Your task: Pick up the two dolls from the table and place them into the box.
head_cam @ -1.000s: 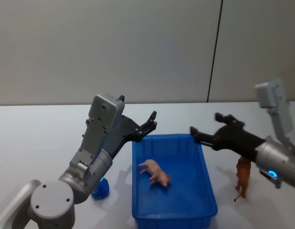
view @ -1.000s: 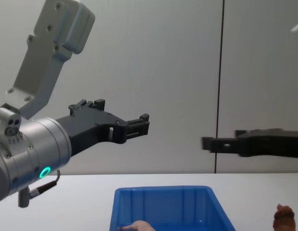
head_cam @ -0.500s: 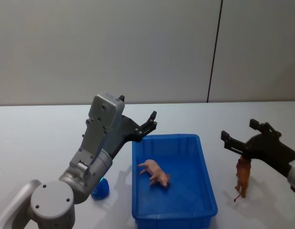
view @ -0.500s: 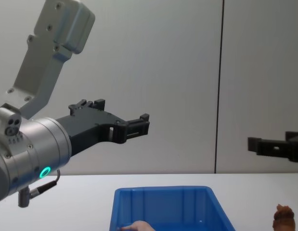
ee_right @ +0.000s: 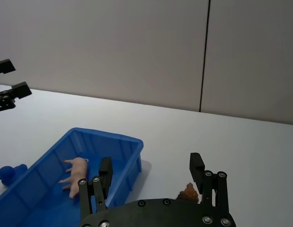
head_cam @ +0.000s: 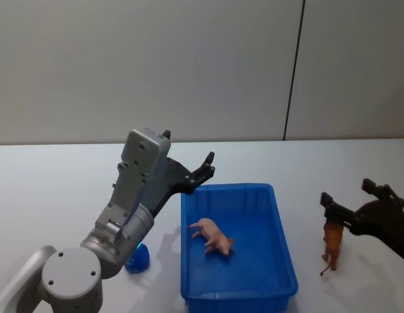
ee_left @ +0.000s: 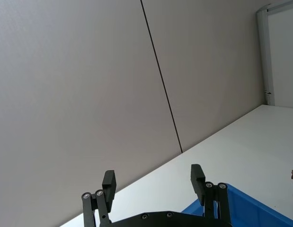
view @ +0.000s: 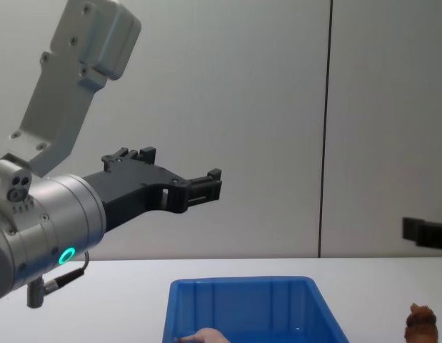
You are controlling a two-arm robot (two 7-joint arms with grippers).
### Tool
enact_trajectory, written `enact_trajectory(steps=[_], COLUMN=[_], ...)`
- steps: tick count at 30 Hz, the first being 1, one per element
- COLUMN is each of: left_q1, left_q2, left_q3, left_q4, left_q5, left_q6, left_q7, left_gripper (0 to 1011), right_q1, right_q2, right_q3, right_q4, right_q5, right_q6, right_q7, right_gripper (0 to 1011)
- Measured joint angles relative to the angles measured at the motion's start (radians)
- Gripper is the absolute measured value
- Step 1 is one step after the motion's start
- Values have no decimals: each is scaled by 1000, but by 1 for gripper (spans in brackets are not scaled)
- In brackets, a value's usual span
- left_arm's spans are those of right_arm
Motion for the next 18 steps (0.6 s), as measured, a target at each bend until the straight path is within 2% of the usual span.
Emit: enact_trajectory(steps=[10,18], left_q1=[0,0], left_q2=[0,0], left_q3=[0,0], left_q4=[0,0], left_q5=[0,0], left_q6=[0,0], left_q7=[0,0], left_gripper=[1001,1001], right_q1=[-38,-30], right_q2=[7,-9], right_q3=[8,-1], right_q4=[1,56], right_q5=[12,16], right_q6=[9,32], right_q7=[-57,-62], right_gripper=[1001,1001])
